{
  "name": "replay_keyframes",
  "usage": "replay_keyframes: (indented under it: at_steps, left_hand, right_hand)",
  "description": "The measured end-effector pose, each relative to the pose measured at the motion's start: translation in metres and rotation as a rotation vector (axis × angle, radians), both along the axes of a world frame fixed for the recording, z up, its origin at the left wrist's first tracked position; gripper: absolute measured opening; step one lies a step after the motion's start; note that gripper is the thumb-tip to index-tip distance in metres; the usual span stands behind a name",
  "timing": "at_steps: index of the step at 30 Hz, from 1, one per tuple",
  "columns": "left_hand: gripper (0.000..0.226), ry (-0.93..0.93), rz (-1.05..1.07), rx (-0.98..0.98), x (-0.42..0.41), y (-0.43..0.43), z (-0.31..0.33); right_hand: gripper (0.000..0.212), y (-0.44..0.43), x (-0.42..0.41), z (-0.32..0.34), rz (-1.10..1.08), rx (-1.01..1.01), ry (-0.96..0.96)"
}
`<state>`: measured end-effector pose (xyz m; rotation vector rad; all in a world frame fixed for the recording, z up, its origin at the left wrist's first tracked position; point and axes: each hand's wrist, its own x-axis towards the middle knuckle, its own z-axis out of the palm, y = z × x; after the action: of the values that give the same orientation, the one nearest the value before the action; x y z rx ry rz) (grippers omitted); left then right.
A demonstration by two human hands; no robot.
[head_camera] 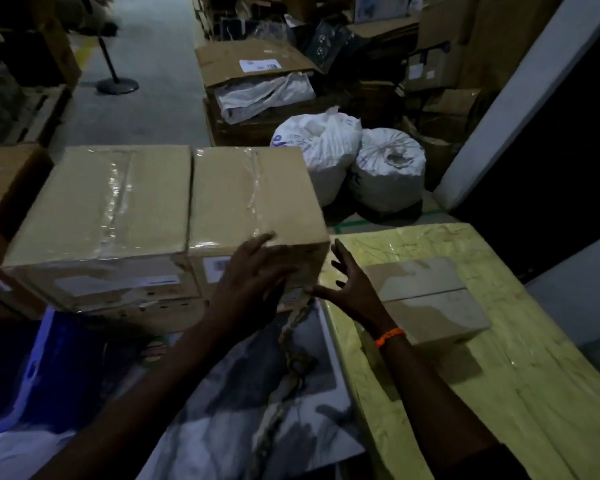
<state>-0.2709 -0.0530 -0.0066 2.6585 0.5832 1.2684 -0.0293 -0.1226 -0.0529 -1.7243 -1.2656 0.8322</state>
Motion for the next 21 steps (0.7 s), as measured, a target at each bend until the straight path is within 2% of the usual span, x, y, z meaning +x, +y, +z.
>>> replay_keyframes:
  at_steps: [2,4,6,10,12,16,21]
  left_hand:
    - [0.019,0.03,-0.176,0.006,0.043,-0.016,-0.014]
    - [0.017,0.089,-0.239,-0.104,0.084,-0.031,-0.034]
    - [0.018,0.177,-0.24,-0.241,0.12,-0.044,-0.058]
    - [0.024,0.402,-0.206,-0.433,0.17,-0.053,-0.095]
    - [0.025,0.478,-0.192,-0.472,0.187,-0.053,-0.108]
    - [0.033,0.645,-0.155,-0.538,0.224,-0.05,-0.123]
    - [0.049,0.691,0.005,-0.689,0.278,-0.048,-0.142]
  right_hand:
    - [0.122,-0.024,0.021,-0.021,-0.059,-0.045,-0.051]
    - [0.112,-0.047,0.048,-0.043,-0.113,-0.08,-0.185]
    - [0.095,-0.068,0.076,-0.072,-0.147,-0.124,-0.356]
    - [0.09,-0.1,0.116,-0.124,-0.167,-0.34,-0.614]
    - [0.08,-0.112,0.127,-0.142,-0.218,-0.372,-0.724]
    - [0.075,-0.14,0.146,-0.159,-0.216,-0.334,-0.734]
    - [0.073,-0.224,0.203,-0.166,-0.3,-0.278,-0.638]
